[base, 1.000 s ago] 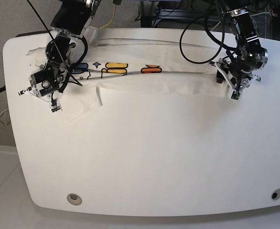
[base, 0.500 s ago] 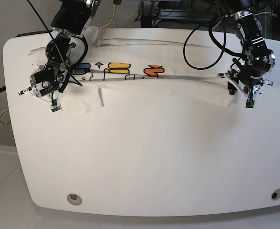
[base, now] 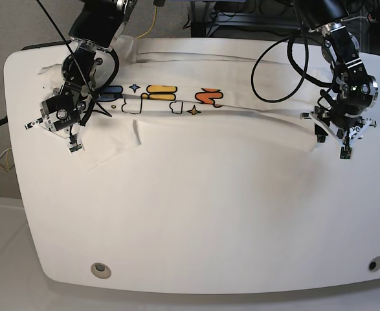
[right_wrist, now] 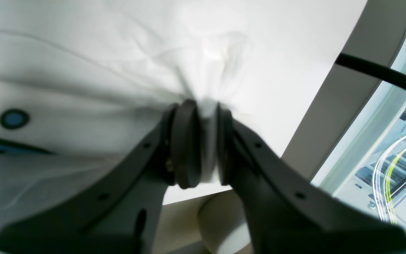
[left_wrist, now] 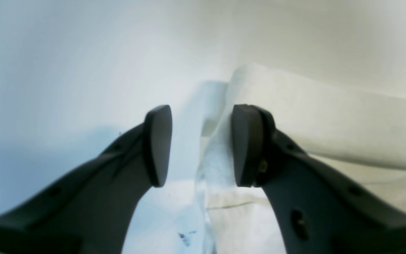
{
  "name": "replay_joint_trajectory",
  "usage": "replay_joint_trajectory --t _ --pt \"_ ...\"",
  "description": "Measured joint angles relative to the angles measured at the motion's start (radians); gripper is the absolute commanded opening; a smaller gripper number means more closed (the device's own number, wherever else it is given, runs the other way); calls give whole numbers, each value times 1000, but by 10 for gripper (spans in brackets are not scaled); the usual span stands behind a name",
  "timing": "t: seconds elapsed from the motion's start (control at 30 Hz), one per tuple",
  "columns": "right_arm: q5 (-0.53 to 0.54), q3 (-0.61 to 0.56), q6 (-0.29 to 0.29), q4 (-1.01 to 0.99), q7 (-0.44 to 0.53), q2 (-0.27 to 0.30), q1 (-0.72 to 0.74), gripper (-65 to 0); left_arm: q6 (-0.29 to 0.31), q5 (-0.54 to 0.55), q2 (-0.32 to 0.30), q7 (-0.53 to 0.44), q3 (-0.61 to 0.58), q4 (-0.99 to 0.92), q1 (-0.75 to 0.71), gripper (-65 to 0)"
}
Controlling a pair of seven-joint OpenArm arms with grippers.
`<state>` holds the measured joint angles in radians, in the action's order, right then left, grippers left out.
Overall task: Fold the T-shirt properly
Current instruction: 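Pull the folded band further with the left gripper, then open it, then open the right gripper and move it outward to the shirt's side edge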
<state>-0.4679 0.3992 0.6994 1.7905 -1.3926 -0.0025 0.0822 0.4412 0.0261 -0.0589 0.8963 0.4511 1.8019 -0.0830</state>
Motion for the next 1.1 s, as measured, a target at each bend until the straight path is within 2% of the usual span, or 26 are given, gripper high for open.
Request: replay_joint_trajectory --t 0.1,0.2,0.4,0.53,0.93,1.1 --pt "0 0 0 0 0 0 0 -539 0 -3 0 5 0 0 3 -384" --pt "0 0 0 0 0 1 -6 -494 0 -3 0 4 0 0 10 -384" --pt "-1 1 0 0 -1 3 -26 -328 0 -3 0 4 0 0 15 -384" --pt "-4 2 0 0 1 3 -31 -262 0 -3 0 4 0 0 17 -384" --pt "-4 3 0 63 0 9 -42 -256 0 -4 0 6 16 0 33 -384" --pt "-3 1 0 77 0 31 -26 -256 0 -3 -1 6 14 0 43 -384"
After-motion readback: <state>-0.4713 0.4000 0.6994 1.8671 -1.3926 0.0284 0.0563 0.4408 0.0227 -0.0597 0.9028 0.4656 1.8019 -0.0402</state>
